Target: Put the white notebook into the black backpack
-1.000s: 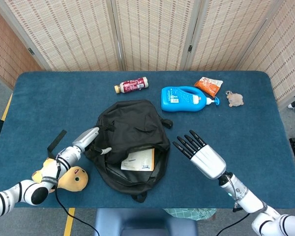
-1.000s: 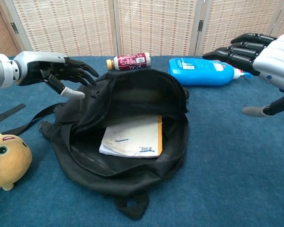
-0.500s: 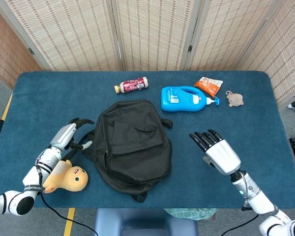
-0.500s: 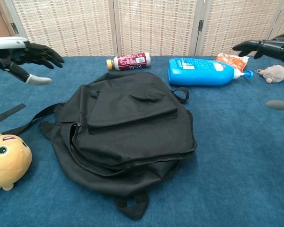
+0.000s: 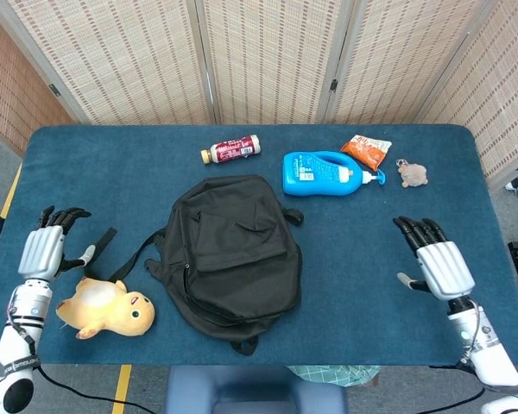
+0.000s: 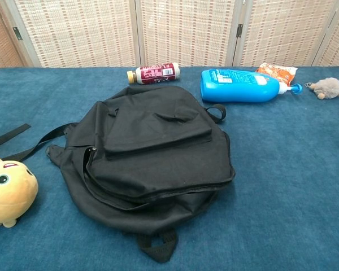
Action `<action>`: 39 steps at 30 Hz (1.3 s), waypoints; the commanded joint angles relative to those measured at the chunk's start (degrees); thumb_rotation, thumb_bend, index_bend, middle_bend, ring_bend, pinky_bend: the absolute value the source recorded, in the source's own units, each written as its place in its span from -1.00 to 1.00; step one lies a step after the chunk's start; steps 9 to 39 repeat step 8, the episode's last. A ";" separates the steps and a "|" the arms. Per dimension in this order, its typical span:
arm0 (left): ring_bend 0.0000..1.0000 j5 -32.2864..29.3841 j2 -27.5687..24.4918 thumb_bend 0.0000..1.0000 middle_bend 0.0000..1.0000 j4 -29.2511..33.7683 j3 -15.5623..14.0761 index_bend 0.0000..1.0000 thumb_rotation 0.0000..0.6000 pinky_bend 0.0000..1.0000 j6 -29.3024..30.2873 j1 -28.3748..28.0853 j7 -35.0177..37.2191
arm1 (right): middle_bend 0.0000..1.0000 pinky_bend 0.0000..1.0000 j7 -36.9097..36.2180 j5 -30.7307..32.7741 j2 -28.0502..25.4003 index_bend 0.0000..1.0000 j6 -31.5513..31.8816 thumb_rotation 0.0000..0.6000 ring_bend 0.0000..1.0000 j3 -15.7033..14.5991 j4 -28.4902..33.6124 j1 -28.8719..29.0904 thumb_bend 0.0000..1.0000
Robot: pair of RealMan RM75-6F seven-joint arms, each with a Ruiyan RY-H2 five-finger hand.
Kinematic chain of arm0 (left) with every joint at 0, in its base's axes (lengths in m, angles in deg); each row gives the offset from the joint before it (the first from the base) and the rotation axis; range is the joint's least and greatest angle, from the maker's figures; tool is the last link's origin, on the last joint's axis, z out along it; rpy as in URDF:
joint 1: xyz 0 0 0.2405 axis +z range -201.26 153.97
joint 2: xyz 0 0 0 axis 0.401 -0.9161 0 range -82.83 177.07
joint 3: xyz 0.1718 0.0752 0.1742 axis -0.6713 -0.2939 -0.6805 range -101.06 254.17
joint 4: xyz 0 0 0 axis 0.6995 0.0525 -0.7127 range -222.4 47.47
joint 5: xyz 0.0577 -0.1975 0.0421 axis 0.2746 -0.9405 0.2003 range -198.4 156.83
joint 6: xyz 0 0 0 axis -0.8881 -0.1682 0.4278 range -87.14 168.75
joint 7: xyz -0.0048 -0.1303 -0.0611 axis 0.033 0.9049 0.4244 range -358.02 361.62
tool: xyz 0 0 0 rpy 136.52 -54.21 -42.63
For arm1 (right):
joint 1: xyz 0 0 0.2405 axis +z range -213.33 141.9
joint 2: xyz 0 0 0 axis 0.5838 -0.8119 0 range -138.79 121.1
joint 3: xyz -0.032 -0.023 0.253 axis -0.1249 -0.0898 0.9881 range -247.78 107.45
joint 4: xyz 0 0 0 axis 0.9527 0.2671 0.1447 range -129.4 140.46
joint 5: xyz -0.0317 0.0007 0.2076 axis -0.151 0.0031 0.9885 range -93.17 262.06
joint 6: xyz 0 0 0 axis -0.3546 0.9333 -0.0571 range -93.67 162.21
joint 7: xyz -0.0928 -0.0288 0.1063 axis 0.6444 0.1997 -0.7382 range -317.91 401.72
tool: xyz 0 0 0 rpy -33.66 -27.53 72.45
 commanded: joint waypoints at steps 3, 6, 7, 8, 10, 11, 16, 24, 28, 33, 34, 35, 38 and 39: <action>-0.64 1.60 -1.54 -0.23 -0.54 3.65 -1.93 -0.47 1.00 -0.94 6.57 5.15 -2.99 | -0.86 -0.88 2.38 2.83 -2.00 -0.97 4.42 1.00 -0.78 0.82 3.10 -4.96 -0.59; -0.65 3.09 -2.17 -0.23 -0.56 5.88 -3.00 -0.49 1.00 -0.96 9.68 7.38 -4.81 | -0.86 -0.89 3.30 3.46 -2.30 -0.98 7.01 1.00 -0.79 0.82 4.05 -7.57 -0.59; -0.65 3.63 -2.14 -0.23 -0.57 6.32 -3.27 -0.49 1.00 -0.97 10.72 8.01 -5.38 | -0.86 -0.89 3.28 3.54 -2.30 -0.98 7.70 1.00 -0.79 0.79 4.28 -8.32 -0.59; -0.65 4.10 -2.07 -0.23 -0.57 6.72 -3.56 -0.50 1.00 -0.97 11.67 8.62 -6.03 | -0.87 -0.89 2.99 3.69 -2.31 -0.98 8.23 1.00 -0.79 0.74 4.57 -9.05 -0.59; -0.65 4.10 -2.07 -0.23 -0.57 6.72 -3.56 -0.50 1.00 -0.97 11.67 8.62 -6.03 | -0.87 -0.89 2.99 3.69 -2.31 -0.98 8.23 1.00 -0.79 0.74 4.57 -9.05 -0.59; -0.65 4.10 -2.07 -0.23 -0.57 6.72 -3.56 -0.50 1.00 -0.97 11.67 8.62 -6.03 | -0.87 -0.89 2.99 3.69 -2.31 -0.98 8.23 1.00 -0.79 0.74 4.57 -9.05 -0.59; -0.65 4.10 -2.07 -0.23 -0.57 6.72 -3.56 -0.50 1.00 -0.97 11.67 8.62 -6.03 | -0.87 -0.89 2.99 3.69 -2.31 -0.98 8.23 1.00 -0.79 0.74 4.57 -9.05 -0.59; -0.65 4.10 -2.07 -0.23 -0.57 6.72 -3.56 -0.50 1.00 -0.97 11.67 8.62 -6.03 | -0.87 -0.89 2.99 3.69 -2.31 -0.98 8.23 1.00 -0.79 0.74 4.57 -9.05 -0.59; -0.65 4.10 -2.07 -0.23 -0.57 6.72 -3.56 -0.50 1.00 -0.97 11.67 8.62 -6.03 | -0.87 -0.89 2.99 3.69 -2.31 -0.98 8.23 1.00 -0.79 0.74 4.57 -9.05 -0.59; -0.65 4.10 -2.07 -0.23 -0.57 6.72 -3.56 -0.50 1.00 -0.97 11.67 8.62 -6.03 | -0.87 -0.89 2.99 3.69 -2.31 -0.98 8.23 1.00 -0.79 0.74 4.57 -9.05 -0.59; -0.65 4.10 -2.07 -0.23 -0.57 6.72 -3.56 -0.50 1.00 -0.97 11.67 8.62 -6.03 | -0.87 -0.89 2.99 3.69 -2.31 -0.98 8.23 1.00 -0.79 0.74 4.57 -9.05 -0.59; -0.65 4.10 -2.07 -0.23 -0.57 6.72 -3.56 -0.50 1.00 -0.97 11.67 8.62 -6.03 | -0.87 -0.89 2.99 3.69 -2.31 -0.98 8.23 1.00 -0.79 0.74 4.57 -9.05 -0.59; -0.65 4.10 -2.07 -0.23 -0.57 6.72 -3.56 -0.50 1.00 -0.97 11.67 8.62 -6.03 | -0.87 -0.89 2.99 3.69 -2.31 -0.98 8.23 1.00 -0.79 0.74 4.57 -9.05 -0.59; -0.65 4.10 -2.07 -0.23 -0.57 6.72 -3.56 -0.50 1.00 -0.97 11.67 8.62 -6.03 | -0.87 -0.89 2.99 3.69 -2.31 -0.98 8.23 1.00 -0.79 0.74 4.57 -9.05 -0.59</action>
